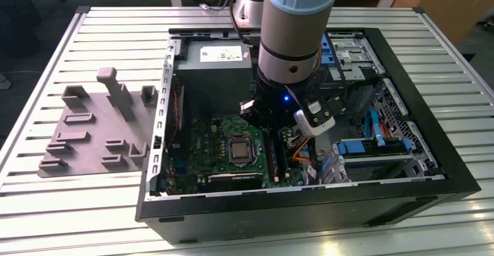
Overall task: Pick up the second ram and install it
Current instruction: 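Insert the second ram into the second slot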
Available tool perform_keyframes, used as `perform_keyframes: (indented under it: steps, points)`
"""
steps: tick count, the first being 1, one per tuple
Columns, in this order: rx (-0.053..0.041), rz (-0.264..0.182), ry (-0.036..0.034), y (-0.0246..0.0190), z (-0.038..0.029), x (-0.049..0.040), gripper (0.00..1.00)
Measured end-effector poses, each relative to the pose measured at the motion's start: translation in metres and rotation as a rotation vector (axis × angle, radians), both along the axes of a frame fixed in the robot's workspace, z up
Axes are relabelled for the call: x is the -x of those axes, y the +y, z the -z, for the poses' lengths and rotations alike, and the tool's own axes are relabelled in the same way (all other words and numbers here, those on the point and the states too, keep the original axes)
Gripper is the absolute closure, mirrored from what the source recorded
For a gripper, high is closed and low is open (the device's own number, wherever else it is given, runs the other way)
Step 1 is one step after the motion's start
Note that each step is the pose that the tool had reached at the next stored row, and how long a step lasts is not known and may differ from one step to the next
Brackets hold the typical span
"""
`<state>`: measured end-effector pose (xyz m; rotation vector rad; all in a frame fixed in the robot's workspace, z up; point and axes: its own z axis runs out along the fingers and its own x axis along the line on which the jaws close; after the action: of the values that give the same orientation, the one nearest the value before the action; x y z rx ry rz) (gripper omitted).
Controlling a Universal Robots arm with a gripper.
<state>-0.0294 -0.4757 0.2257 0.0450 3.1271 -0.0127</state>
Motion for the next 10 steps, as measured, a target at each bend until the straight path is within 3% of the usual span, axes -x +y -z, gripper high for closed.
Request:
perform_keyframes:
  steps: [10]
  points:
    - [0.0000, 0.000, 0.0000, 0.0000, 0.0011, 0.0000, 0.89]
